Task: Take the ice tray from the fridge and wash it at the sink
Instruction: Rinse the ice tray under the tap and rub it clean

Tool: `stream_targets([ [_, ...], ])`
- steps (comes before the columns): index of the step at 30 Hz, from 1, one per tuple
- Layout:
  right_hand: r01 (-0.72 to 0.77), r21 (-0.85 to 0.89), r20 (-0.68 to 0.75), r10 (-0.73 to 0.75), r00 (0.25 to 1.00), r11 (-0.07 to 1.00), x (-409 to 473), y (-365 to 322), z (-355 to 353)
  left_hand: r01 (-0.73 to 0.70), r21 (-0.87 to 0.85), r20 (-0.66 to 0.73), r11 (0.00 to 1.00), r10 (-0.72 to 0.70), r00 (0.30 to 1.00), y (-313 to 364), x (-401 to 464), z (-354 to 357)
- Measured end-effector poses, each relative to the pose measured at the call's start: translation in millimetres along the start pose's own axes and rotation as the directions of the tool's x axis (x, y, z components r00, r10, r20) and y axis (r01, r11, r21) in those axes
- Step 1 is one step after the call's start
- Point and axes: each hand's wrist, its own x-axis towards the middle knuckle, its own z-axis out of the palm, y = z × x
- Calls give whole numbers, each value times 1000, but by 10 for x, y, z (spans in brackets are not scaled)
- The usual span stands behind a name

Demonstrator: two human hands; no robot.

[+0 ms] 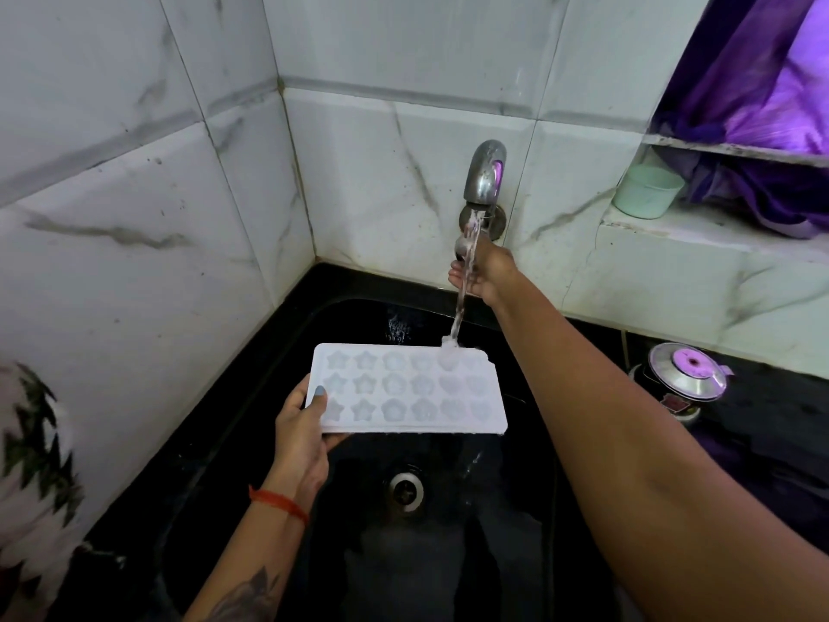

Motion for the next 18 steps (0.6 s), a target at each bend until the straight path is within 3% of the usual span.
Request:
stream_targets([
  [9, -171, 340, 177, 116, 977, 925, -67, -26, -88, 26, -19, 24, 999, -25, 999, -8, -31, 51],
  [13, -214, 400, 213, 137, 967, 891, -87, -58, -109, 27, -18, 31, 999, -27, 999, 11, -49, 50],
  [16, -180, 276, 235, 115, 965, 944, -101, -64, -151, 34, -24, 31, 999, -33, 999, 30, -68, 52],
  [18, -94, 12, 226, 88, 970, 996, -155, -31, -216, 31, -26, 30, 999, -30, 999, 47, -87, 61],
])
